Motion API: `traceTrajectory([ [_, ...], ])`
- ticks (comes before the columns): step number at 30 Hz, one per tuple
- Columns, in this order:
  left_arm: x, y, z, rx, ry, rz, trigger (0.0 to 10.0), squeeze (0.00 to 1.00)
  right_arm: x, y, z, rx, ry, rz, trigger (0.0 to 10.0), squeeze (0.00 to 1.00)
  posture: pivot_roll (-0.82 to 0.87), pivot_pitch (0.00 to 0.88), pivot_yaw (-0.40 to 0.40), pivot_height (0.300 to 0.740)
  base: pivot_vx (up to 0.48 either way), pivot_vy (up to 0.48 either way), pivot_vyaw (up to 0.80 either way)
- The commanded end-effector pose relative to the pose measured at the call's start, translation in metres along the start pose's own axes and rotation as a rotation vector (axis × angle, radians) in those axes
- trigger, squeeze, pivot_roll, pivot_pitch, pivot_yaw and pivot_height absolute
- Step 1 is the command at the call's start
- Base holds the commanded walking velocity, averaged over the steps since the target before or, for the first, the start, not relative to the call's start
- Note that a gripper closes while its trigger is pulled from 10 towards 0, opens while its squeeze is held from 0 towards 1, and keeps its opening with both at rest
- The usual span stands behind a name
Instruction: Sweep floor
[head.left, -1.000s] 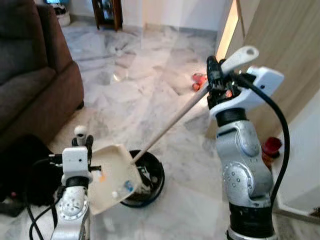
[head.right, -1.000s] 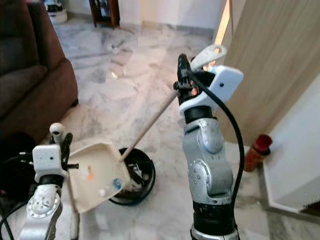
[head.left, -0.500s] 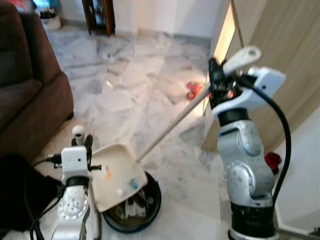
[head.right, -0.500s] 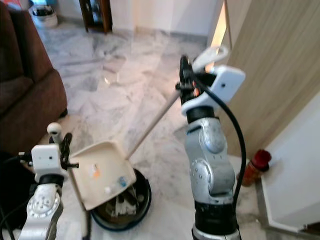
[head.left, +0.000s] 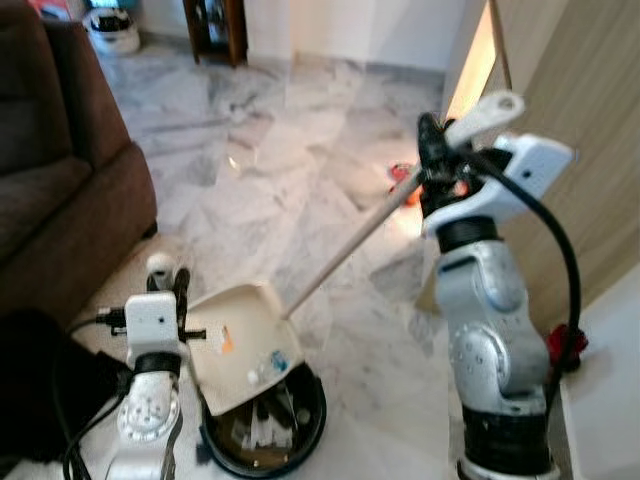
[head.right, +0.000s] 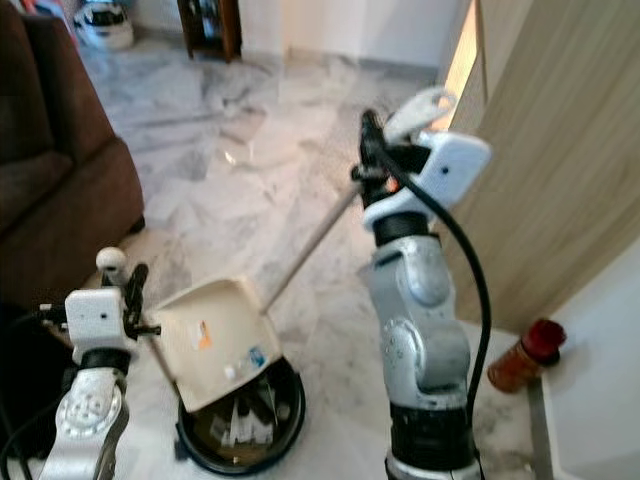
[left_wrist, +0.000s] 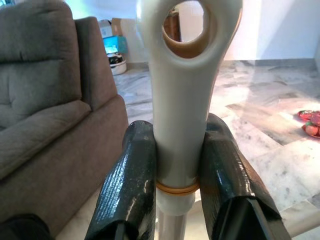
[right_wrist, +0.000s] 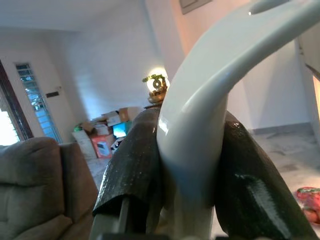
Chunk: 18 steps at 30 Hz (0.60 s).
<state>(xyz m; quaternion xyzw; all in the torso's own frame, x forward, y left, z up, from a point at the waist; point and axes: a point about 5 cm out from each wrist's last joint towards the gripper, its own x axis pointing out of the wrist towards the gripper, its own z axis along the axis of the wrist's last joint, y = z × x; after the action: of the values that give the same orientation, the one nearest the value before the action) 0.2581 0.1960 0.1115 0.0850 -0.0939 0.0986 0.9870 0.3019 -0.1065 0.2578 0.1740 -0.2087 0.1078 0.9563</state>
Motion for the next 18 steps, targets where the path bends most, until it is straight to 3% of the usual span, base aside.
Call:
traceTrajectory([
  [1, 0.002, -0.002, 0.01, -0.011, -0.052, -0.013, 10.0, 0.0, -0.001, 0.007, 0.016, 0.027, -0.082, 0.032, 10.0, 0.0, 0.06, 0.065, -0.001, 0.74, 0.0, 0.0, 0.0],
  [5, 0.002, -0.002, 0.009, -0.009, -0.052, -0.015, 10.0, 0.0, -0.003, 0.01, 0.016, -0.013, -0.092, 0.046, 10.0, 0.0, 0.06, 0.064, 0.0, 0.74, 0.0, 0.0, 0.0],
  [6, 0.002, -0.002, 0.009, -0.008, -0.051, -0.016, 10.0, 0.0, -0.004, 0.012, 0.018, -0.068, -0.107, 0.066, 10.0, 0.0, 0.07, 0.064, 0.0, 0.74, 0.0, 0.0, 0.0],
  [10, 0.002, -0.002, 0.009, -0.008, -0.051, -0.015, 10.0, 0.0, -0.005, 0.02, 0.019, -0.138, -0.133, 0.105, 10.0, 0.0, 0.07, 0.066, 0.0, 0.74, 0.0, 0.0, 0.0],
  [18, 0.001, -0.002, 0.009, -0.01, -0.052, -0.013, 10.0, 0.0, -0.015, 0.046, 0.012, -0.128, -0.132, 0.175, 10.0, 0.0, 0.07, 0.072, -0.003, 0.74, 0.0, 0.0, 0.0],
])
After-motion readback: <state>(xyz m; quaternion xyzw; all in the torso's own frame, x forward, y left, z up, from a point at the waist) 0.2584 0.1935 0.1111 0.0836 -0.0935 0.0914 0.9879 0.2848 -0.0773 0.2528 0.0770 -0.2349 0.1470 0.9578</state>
